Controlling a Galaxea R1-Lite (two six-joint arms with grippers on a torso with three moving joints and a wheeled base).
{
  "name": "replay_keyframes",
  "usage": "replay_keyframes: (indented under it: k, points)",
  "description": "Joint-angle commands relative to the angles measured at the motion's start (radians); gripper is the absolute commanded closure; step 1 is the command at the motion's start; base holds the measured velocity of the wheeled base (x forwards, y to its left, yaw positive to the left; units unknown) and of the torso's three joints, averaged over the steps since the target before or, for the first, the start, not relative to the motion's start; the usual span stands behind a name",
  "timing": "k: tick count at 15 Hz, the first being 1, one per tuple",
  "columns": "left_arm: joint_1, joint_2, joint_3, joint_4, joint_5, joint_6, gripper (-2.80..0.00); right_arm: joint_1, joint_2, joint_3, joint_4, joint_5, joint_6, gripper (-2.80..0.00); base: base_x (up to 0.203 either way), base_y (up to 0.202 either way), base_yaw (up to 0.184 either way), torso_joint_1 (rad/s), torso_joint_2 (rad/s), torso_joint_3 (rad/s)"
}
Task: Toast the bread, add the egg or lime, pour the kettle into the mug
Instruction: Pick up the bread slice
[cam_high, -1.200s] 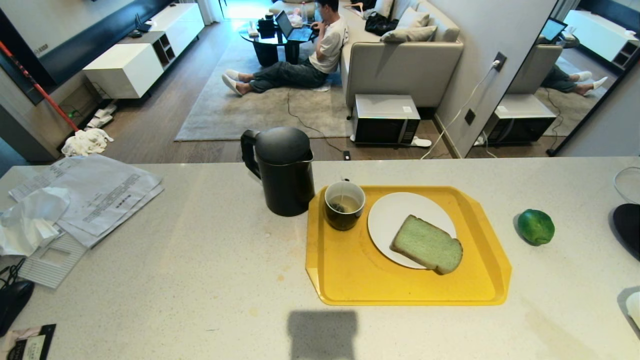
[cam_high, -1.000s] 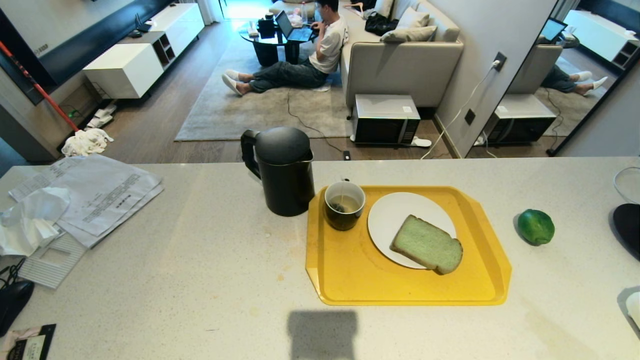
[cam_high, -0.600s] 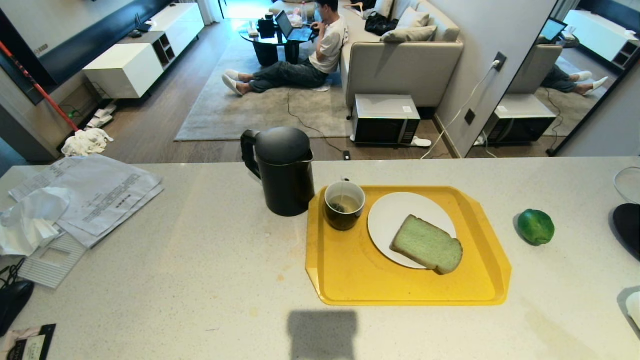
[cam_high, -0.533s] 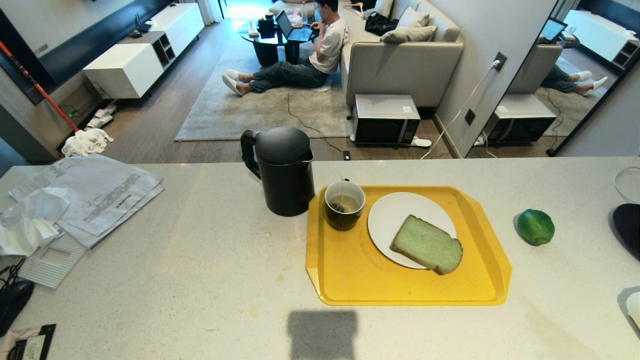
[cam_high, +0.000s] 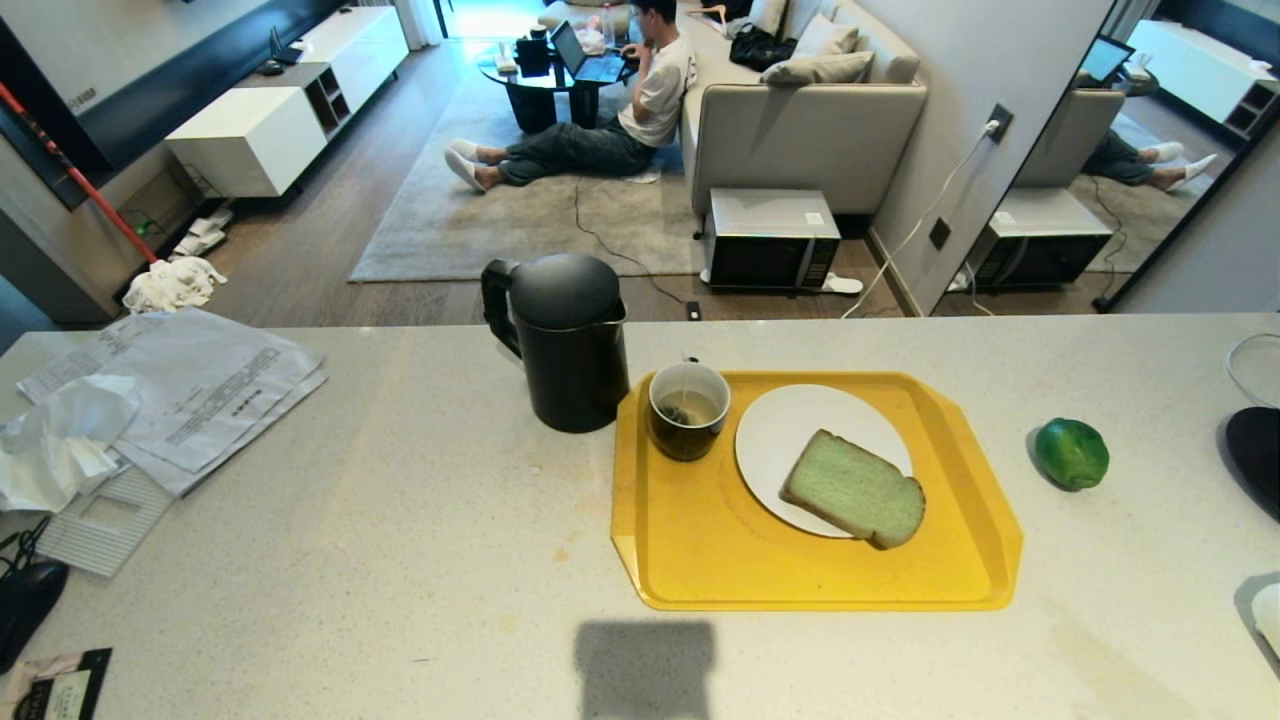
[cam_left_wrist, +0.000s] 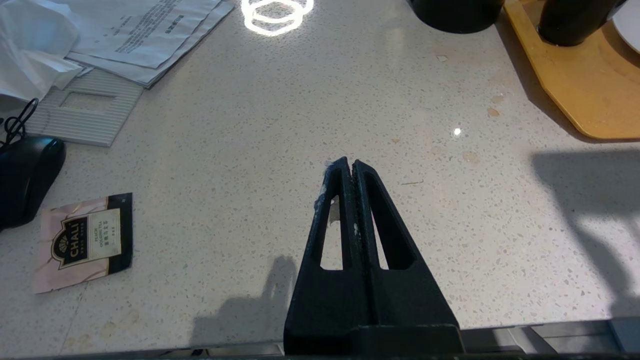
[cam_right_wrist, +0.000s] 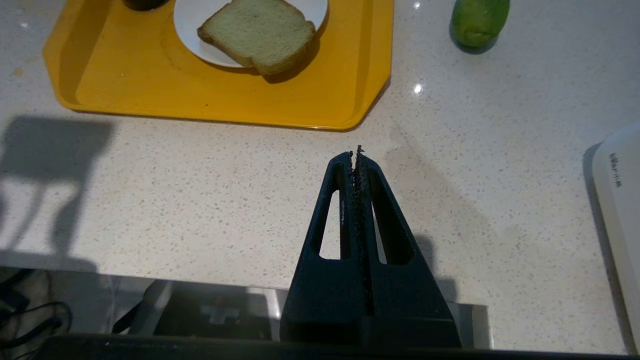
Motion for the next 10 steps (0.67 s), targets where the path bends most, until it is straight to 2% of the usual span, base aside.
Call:
replay_keyframes:
  k: [1,5,8,10]
  points:
    - [0.0,0.002,0.0,-0.001,-0.001,0.0,0.0,0.011,0.268,-0.087,-0.005,0.011,0.027,0.0,0.0,0.0,0.0,0.0,0.0,0.0]
    - [0.0,0.002,0.0,-0.001,-0.001,0.0,0.0,0.017,0.507,-0.265,0.024,0.024,0.053,0.0,0.0,0.0,0.0,0.0,0.0,0.0]
    - [0.0,0.002,0.0,-0.001,-0.001,0.0,0.0,0.017,0.615,-0.388,0.115,0.034,0.056,0.0,0.0,0.0,0.0,0.0,0.0,0.0]
    - [0.0,0.002,0.0,-0.001,0.0,0.0,0.0,0.016,0.68,-0.483,0.229,0.042,0.059,0.0,0.0,0.0,0.0,0.0,0.0,0.0]
